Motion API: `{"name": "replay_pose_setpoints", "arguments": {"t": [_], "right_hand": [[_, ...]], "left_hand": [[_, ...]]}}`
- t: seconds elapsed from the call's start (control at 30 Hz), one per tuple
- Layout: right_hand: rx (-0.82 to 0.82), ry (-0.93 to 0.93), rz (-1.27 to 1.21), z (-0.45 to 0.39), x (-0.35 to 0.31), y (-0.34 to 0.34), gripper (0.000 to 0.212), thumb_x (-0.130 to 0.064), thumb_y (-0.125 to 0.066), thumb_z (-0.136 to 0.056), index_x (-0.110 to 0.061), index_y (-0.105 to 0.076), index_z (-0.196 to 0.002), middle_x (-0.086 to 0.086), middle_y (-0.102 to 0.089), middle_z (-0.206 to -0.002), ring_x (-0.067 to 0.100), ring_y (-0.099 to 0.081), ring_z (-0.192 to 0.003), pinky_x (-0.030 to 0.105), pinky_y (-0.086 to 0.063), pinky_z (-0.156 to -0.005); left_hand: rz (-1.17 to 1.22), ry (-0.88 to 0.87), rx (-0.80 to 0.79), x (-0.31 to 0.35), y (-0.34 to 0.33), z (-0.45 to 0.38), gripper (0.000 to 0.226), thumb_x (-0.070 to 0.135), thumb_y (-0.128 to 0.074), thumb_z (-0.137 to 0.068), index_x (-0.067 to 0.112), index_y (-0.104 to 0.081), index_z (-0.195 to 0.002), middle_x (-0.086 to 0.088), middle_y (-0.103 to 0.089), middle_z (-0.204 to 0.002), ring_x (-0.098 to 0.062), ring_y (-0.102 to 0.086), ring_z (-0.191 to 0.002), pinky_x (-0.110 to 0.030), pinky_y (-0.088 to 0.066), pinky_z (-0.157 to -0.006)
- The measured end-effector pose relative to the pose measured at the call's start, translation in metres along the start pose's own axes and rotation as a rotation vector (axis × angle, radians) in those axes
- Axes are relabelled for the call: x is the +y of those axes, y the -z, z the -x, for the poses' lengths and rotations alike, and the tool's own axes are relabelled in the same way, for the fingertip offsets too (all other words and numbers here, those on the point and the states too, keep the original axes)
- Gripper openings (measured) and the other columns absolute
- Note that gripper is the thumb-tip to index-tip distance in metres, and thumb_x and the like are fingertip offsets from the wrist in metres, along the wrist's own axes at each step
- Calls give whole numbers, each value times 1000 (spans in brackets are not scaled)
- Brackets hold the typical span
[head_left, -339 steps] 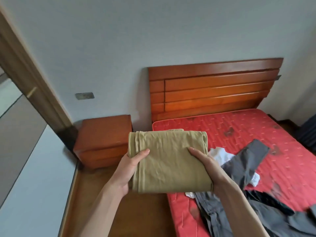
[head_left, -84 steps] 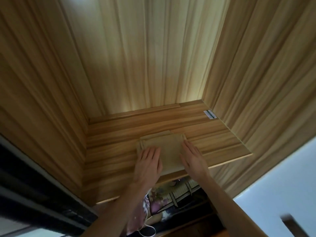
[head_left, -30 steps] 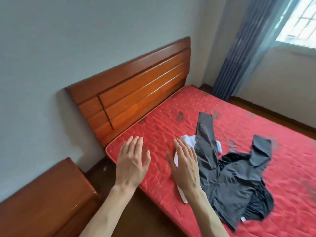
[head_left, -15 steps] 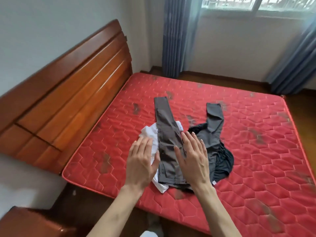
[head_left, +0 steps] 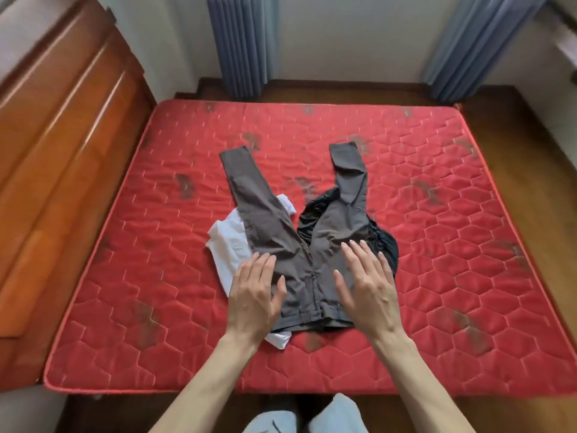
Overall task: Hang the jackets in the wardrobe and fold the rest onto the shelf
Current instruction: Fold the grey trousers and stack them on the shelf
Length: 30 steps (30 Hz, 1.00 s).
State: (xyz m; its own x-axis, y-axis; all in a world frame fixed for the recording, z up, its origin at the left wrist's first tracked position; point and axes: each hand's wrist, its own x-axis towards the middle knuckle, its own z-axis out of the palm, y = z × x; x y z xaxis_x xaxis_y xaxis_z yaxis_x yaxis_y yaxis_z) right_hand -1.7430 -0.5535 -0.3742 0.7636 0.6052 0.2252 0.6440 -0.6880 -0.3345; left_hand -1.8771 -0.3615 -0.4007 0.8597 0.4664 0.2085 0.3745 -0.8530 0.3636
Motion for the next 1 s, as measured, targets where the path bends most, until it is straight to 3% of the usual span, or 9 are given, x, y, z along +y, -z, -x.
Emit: {"name": "replay_pose_setpoints", "arguments": {"t": [0.33,0.47,0.57,0.73,0.83,1.0], "right_hand": [[-206,-57,122,43,99,-155,63,-20,-80,-88,-10,-58,-146,7,-58,-149,24,-48,-145,52,-39,-119],[-307,-44,149,69,135,-219,65,-21,-80,-87,-11,-58,-146,6,-58,-149,24,-49,-144,51,-39,-119],[-384,-20,178,89,160,-263,66,-21,-83,-83,-11,-61,-143,6,-63,-144,25,-55,-140,50,-43,-117],[-461,-1,209,113,198,-326,65,-13,-86,-77,-8,-65,-139,8,-67,-138,28,-61,-133,51,-49,-110],[-505,-25,217,118,219,-352,62,-11,-77,-84,-9,-60,-143,7,-64,-142,29,-60,-133,49,-46,-113],[-523,-29,294,113,233,-377,50,-9,-71,-89,-9,-61,-138,10,-63,-130,33,-62,-116,44,-51,-96]], "left_hand": [[77,-71,-237,-58,-164,26,48,33,-48,-97,5,-70,-130,-6,-71,-128,-27,-65,-124,-43,-53,-106],[77,-76,-306,-70,-233,44,37,22,-68,-94,3,-71,-126,-7,-73,-123,-28,-68,-118,-46,-56,-102],[82,-73,-375,-79,-283,57,46,14,-85,-81,3,-72,-123,-6,-73,-117,-28,-70,-109,-43,-59,-96],[9,-85,-542,-98,-349,74,54,15,-87,-75,4,-70,-125,-6,-72,-115,-30,-70,-104,-43,-60,-86],[-118,-81,-632,-107,-375,78,50,14,-81,-77,7,-69,-126,-8,-68,-117,-31,-66,-103,-43,-56,-81],[-280,-131,-683,-107,-394,75,30,10,-76,-70,11,-65,-98,-9,-60,-95,-33,-59,-85,-45,-49,-68]]}}
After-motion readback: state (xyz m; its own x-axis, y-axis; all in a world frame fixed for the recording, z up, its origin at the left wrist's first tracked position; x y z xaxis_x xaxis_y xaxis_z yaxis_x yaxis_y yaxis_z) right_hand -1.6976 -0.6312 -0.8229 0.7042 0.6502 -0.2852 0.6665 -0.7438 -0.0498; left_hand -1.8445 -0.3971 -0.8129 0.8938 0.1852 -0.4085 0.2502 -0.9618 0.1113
